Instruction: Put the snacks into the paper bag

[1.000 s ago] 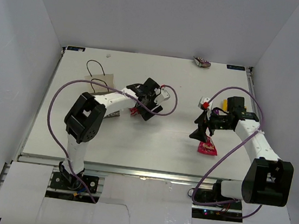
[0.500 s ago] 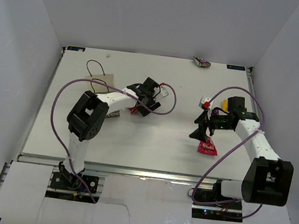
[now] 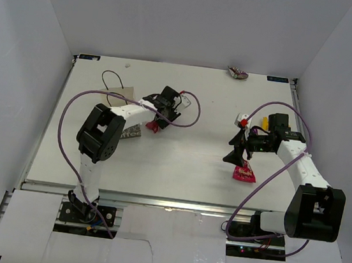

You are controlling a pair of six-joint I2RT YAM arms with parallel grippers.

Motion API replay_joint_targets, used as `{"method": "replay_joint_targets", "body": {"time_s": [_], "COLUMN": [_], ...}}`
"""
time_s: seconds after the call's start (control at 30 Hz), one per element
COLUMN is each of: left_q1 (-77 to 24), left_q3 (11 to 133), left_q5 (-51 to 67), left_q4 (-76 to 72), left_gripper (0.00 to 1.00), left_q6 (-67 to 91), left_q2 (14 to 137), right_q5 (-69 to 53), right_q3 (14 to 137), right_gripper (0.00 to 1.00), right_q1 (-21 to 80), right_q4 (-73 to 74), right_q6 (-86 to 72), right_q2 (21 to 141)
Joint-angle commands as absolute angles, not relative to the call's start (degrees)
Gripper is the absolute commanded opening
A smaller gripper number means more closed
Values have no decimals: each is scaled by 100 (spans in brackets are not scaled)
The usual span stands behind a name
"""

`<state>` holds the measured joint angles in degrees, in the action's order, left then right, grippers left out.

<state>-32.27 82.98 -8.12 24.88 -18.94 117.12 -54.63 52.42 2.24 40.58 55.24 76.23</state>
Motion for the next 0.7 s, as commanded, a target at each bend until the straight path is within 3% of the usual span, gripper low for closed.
{"method": "replay_joint_targets", "body": {"time_s": [0.0,0.03,0.27,0.5,0.67], "left_q1": [-3217,-3217,-3217,-3217,-3059], "left_q3": [8402,8402,8420,8130,8077], "left_q5": [-572,-493,-80,457,185], "left_q4": [2479,2470,2417,1944,1828], "left_gripper": [47,39,25,22,22], "left_q6": [-1662,-1609,-1064,-159,473], "left_q2": [11690,11655,10935,9319,8185], "right_q5": [-5704,-5695,-5713,-5722,-5739], "right_q3": [5326,5326,5300,5326,5414], "right_gripper": [89,89,89,89,89], "right_q1": [193,176,149,123,114], "right_q4": [4052,4052,4052,4052,4052], "right_q6": [5458,5458,5449,5440,5440], "right_q2": [7603,7594,7567,7611,7699]}}
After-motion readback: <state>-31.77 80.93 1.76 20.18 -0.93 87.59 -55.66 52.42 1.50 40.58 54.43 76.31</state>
